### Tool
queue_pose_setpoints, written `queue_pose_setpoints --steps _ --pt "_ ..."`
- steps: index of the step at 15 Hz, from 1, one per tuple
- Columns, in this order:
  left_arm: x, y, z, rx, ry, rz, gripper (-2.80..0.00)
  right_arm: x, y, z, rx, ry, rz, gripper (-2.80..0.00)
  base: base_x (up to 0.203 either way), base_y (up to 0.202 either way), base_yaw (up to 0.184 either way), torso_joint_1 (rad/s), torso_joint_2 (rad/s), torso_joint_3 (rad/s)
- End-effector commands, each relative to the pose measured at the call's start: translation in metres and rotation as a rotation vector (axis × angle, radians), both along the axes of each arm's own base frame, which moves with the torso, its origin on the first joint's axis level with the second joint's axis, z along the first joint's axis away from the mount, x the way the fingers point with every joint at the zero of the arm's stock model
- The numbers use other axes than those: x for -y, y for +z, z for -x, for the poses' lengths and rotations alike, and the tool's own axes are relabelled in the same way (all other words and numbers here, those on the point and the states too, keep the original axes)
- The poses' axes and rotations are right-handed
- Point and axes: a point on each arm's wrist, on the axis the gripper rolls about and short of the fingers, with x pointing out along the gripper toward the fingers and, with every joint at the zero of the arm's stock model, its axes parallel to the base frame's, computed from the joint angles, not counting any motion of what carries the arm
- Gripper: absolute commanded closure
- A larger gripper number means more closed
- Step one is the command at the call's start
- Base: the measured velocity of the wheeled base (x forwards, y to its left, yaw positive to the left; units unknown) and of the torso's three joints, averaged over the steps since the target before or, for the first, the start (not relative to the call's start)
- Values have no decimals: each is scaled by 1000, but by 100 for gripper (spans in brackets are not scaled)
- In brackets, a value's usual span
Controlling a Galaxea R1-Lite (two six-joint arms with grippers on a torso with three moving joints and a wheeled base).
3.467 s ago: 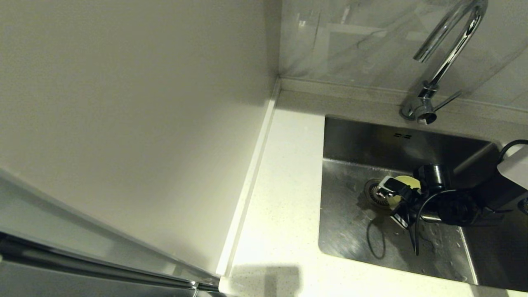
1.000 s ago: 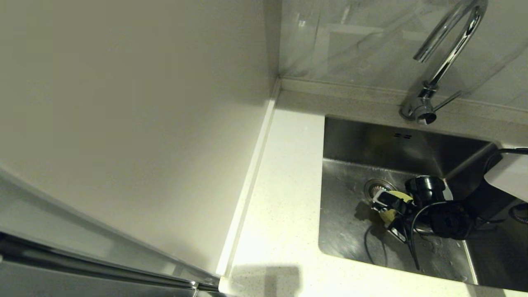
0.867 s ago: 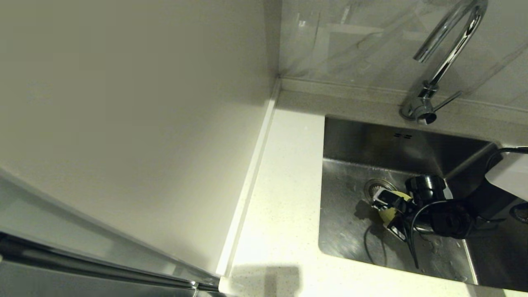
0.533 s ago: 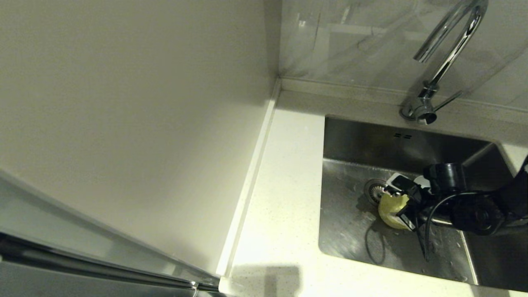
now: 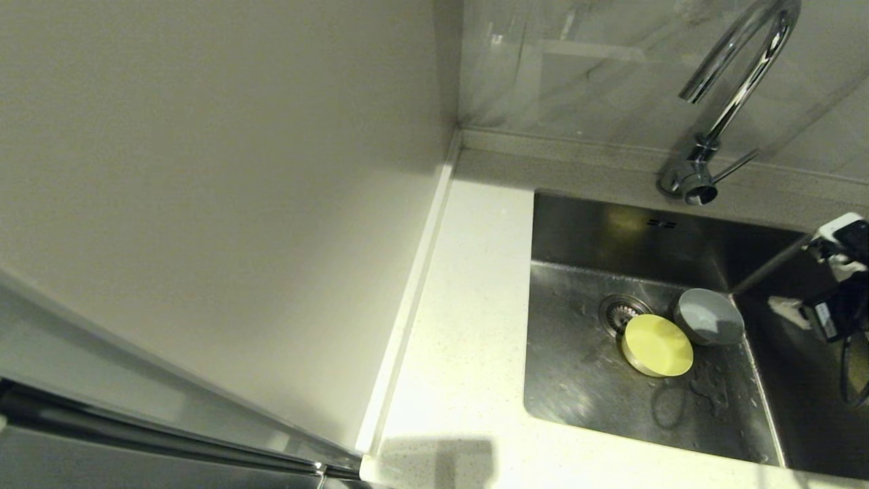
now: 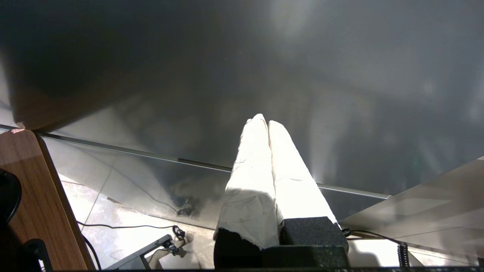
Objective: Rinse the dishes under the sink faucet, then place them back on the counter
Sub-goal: Put a bowl into the sink
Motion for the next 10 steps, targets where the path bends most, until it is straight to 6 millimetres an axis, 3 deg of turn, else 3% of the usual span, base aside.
queue_pose_setpoints --steps 1,4,6,8,10 --pt "0 -1 0 -3 0 1 0 39 50 5 76 -139 31 -280 0 0 0 0 0 0" --pt "0 -1 0 -3 0 1 0 118 75 -4 53 -382 16 -280 0 0 0 0 0 0" --pt "0 -1 0 -3 0 1 0 171 69 18 -22 -549 -29 -280 0 0 0 0 0 0" --pt "0 -1 0 -3 0 1 0 195 54 38 -123 -599 -121 -280 0 0 0 0 0 0" --pt "0 -1 0 -3 0 1 0 204 49 36 -135 -609 -125 -280 0 0 0 0 0 0"
